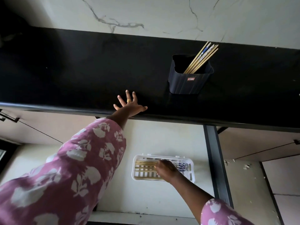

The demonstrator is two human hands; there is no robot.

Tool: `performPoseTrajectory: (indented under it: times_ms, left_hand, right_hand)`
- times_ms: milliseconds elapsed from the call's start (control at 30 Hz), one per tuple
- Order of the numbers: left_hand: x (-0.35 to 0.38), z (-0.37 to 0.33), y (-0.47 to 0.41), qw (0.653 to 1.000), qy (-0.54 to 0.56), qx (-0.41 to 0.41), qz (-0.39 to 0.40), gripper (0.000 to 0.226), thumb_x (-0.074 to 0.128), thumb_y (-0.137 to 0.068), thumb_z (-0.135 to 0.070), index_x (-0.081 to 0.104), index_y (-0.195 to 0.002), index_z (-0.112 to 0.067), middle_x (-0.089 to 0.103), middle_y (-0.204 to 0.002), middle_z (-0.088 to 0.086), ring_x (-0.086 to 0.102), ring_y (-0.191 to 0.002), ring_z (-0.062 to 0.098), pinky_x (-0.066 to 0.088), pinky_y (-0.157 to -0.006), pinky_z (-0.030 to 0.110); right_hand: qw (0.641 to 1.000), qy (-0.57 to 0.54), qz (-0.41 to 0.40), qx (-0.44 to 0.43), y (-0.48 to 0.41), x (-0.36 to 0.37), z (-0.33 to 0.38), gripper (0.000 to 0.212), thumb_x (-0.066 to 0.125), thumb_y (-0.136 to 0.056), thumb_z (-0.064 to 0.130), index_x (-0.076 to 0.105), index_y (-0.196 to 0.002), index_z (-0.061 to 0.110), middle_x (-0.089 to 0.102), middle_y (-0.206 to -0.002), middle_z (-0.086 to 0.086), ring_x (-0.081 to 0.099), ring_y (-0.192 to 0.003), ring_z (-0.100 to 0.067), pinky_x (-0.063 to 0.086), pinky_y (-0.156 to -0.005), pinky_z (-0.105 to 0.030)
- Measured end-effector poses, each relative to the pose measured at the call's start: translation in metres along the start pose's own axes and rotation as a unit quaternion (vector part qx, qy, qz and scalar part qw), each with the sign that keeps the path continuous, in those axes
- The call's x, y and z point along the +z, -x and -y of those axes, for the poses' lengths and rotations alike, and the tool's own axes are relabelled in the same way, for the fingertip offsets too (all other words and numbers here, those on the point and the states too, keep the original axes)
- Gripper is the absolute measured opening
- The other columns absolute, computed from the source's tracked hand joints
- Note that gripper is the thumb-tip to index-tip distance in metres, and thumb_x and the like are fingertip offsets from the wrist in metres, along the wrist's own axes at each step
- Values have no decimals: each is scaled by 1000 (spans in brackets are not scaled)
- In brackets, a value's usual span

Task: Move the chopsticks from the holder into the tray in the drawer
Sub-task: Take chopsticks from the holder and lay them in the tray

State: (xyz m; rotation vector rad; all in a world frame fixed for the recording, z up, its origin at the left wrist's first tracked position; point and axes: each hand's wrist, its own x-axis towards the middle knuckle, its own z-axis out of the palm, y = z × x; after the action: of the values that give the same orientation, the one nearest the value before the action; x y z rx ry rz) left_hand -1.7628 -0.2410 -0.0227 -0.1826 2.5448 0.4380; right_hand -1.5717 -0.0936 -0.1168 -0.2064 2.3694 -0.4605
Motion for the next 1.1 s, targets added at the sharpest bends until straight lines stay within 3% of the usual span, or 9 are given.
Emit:
performPoseTrajectory:
  times_ms: [100,200,300,400,500,667,733,800,1100]
  left_hand:
    - [-3,-1,-3,1000,-8,-5,8,90,43,-88,-63,-13,-150,-32,-30,-155,-6,-24,-142,39,-3,-111,63]
    - [-4,-2,-3,1000,-13,-12,20,89,43,-88,-62,-15,-149,-33,-31,-155,-6,-24,-142,40,-3,-111,63]
    - [-5,-3,-4,999,-13,-16,24,89,43,-89,-61,-16,-149,-33,-33,-154,-5,-25,-141,40,-3,-111,64]
    - [-6,-4,-4,999,-15,-16,30,88,43,-89,-61,-17,-148,-34,-33,-154,-5,-25,-141,41,-3,-111,64]
    - [-6,-4,-2,999,-13,-15,32,87,42,-90,-60,-17,-148,-33,-33,-154,-5,-25,-141,41,-3,-111,64]
    - [-8,-7,4,999,-11,-12,30,85,41,-90,-60,-15,-149,-33,-30,-155,-4,-24,-141,41,-3,-111,64]
    - [-10,-7,7,999,-10,-12,29,85,40,-91,-60,-14,-150,-33,-29,-155,-4,-23,-141,41,-3,-112,63]
    - [-12,-7,11,999,-11,-8,29,83,39,-91,-60,-13,-150,-32,-27,-156,-3,-22,-142,42,-3,-112,63]
    - [-14,-7,16,1000,-12,-1,23,81,36,-90,-63,-10,-151,-33,-21,-158,-4,-20,-143,40,-3,-113,62]
  right_hand:
    - [999,45,-16,-22,-8,8,3,40,34,-100,22,60,-99,-8,60,-117,-28,55,-116,-33,42,-91,-34]
    - [995,87,-25,-48,-12,23,-3,43,32,-101,23,47,-70,-3,55,-120,-30,52,-121,-31,38,-85,-31]
    - [987,125,-7,-96,-10,29,-7,47,29,-101,28,47,-124,-8,36,-148,-20,33,-138,-23,24,-109,-30]
    - [992,72,-33,-97,-11,24,-5,31,32,-98,20,49,-79,0,46,-94,-22,51,-99,-25,31,-76,-26]
    - [977,125,-58,-162,-6,14,-1,25,26,-82,33,43,-83,14,41,-91,-7,37,-90,-17,25,-78,-23]
    - [988,135,-35,-71,-8,-4,-10,18,50,-87,8,68,-85,2,70,-91,-19,66,-89,-29,51,-72,-31]
    - [973,170,-120,-105,-8,-23,-16,11,77,-62,7,70,-65,15,70,-65,-3,68,-61,-17,51,-48,-19]
    - [960,142,-201,-131,-7,-44,-23,21,79,-46,5,67,-55,19,65,-51,3,62,-45,-14,46,-34,-15]
    - [829,126,-525,-145,-4,-176,-33,25,52,-82,22,72,-67,17,74,-69,1,70,-62,-17,55,-55,-21]
